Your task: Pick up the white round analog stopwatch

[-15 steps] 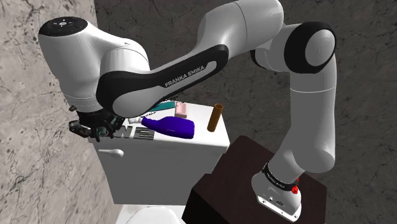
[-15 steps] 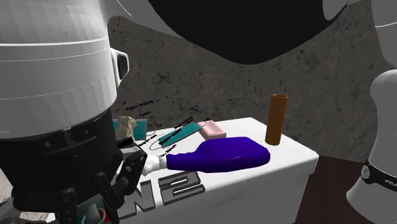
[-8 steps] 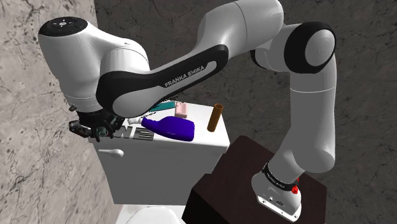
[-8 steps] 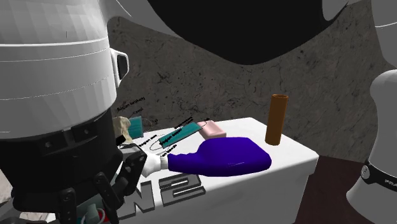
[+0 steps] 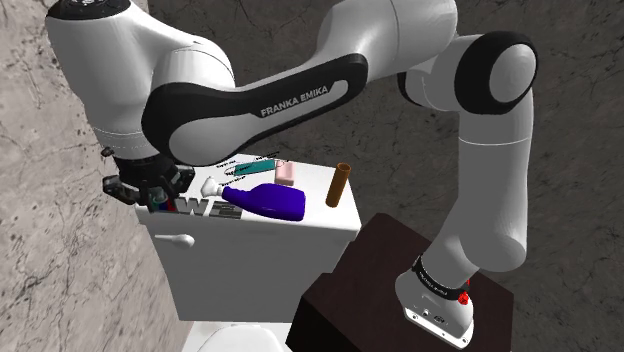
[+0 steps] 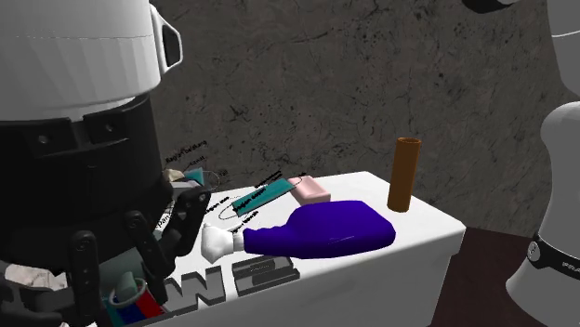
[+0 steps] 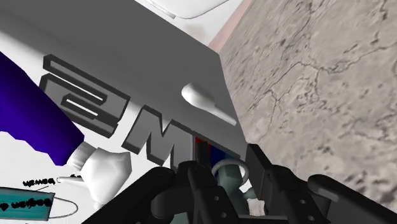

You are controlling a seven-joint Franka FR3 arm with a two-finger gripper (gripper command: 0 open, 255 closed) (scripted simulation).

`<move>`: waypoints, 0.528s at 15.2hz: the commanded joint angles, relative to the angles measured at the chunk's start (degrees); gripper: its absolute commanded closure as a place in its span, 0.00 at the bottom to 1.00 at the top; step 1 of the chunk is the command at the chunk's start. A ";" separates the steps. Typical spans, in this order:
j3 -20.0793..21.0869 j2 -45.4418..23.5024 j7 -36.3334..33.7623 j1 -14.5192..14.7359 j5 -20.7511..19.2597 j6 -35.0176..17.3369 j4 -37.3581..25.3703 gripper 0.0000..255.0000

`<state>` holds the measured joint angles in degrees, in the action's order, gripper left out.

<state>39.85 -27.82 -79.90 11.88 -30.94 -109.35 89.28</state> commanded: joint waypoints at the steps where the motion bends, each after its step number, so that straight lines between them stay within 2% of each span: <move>1: 0.24 0.56 0.60 -0.14 0.50 1.17 -0.82 1.00; 8: 0.81 1.63 2.18 0.19 1.68 5.67 -4.76 1.00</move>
<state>40.58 -26.43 -77.96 12.11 -29.46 -104.24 84.92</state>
